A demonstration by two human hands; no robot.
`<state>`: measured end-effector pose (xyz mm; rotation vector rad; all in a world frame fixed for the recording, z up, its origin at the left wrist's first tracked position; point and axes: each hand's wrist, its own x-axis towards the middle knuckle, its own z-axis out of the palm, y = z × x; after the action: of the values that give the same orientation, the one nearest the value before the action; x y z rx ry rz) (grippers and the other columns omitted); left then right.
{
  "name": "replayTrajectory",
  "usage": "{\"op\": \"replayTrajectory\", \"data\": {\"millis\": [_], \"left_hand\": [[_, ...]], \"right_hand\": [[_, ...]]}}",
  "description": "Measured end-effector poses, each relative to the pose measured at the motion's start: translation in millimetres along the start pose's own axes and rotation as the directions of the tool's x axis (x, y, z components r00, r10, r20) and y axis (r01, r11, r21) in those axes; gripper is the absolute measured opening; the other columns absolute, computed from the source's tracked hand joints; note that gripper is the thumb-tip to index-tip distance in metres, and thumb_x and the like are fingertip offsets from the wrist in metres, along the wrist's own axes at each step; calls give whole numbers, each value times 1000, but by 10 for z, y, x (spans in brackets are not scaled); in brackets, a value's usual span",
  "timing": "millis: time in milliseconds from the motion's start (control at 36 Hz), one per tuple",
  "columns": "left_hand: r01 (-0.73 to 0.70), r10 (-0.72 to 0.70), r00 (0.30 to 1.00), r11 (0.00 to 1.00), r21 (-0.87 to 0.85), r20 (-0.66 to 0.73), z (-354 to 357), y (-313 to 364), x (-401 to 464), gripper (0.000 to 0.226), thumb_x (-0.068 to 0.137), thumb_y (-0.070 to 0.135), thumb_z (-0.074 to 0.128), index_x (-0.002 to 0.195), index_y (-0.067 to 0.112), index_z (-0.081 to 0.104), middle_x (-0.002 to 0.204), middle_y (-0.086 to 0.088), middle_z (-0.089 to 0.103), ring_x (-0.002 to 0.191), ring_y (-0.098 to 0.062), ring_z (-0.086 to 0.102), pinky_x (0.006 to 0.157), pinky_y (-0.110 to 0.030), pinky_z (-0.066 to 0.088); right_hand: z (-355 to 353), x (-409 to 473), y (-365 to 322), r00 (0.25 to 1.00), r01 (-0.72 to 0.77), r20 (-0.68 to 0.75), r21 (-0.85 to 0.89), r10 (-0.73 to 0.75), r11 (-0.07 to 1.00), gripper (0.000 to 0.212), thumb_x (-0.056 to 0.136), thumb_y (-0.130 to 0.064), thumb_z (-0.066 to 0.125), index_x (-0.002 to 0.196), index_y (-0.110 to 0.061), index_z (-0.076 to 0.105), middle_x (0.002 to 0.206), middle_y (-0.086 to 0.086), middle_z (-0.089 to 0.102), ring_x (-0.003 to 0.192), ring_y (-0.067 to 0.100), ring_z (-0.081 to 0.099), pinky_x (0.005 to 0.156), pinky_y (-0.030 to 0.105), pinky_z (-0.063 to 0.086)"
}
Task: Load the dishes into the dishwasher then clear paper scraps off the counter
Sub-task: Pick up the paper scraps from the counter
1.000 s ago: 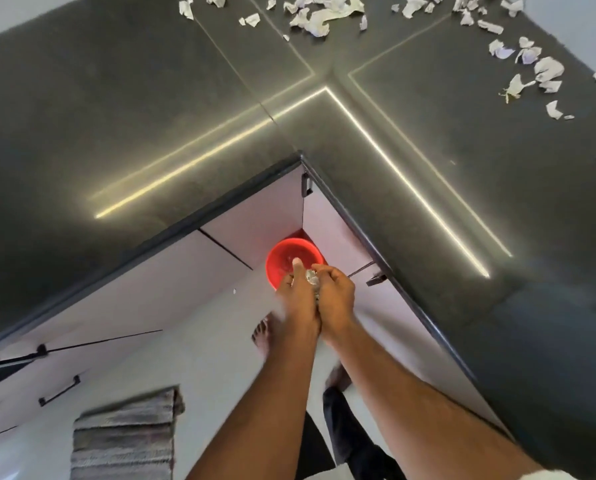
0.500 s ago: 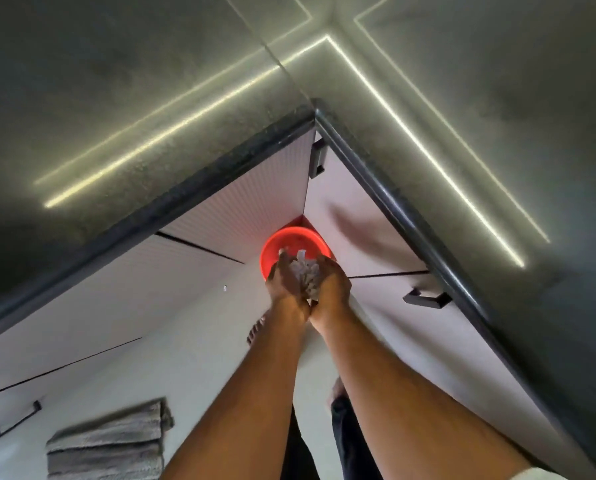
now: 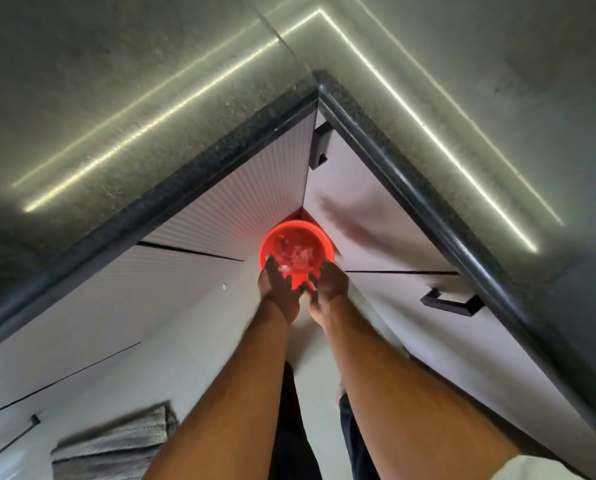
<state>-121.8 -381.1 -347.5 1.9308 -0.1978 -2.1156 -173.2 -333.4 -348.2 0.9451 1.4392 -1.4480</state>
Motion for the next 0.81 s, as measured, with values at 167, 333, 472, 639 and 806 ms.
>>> {"op": "replayTrajectory", "data": {"millis": [167,333,472,639,806], "left_hand": [[-103,108,994,987,127,-34,-169,142,-279,25,105,26,47,123,13,58,105,-9,58,88,-19,62,71,-38,52],[-199,201,979,941,272,21,-179,415,-906,14,100,19,50,100,14,63,90,-4,70,78,-18,69,69,-35,50],[-275,260,961,913,301,90,-163,543,-1528,13,95,14,52,93,14,65,81,-3,69,69,-18,66,64,-31,46],[-348,280,932,868,353,230,124,688,-2326,19,99,11,49,85,14,61,63,2,68,51,-11,62,55,-26,42],[-433,280,881,804,408,382,689,772,-2810,12,97,9,53,86,9,58,69,-6,58,46,-12,51,43,-23,29]], "right_hand": [[-133,-257,-123,988,147,69,-153,-138,977,22,100,0,43,102,-9,63,86,8,68,63,15,69,67,34,52],[-186,-836,-449,907,421,250,-542,-339,727,27,89,0,48,82,-19,67,81,2,73,65,15,67,59,27,50],[-204,-1439,-678,833,547,380,-669,-401,503,27,85,-11,55,77,-33,68,87,-3,75,82,21,73,74,35,59],[-255,-2246,-1103,640,760,625,-602,-447,246,29,89,-3,55,92,-27,71,86,-9,71,74,-3,63,77,20,53],[-502,-2692,-1678,519,819,601,-553,-608,153,21,90,-5,60,93,-22,72,84,-15,69,76,1,63,74,16,49]]}}
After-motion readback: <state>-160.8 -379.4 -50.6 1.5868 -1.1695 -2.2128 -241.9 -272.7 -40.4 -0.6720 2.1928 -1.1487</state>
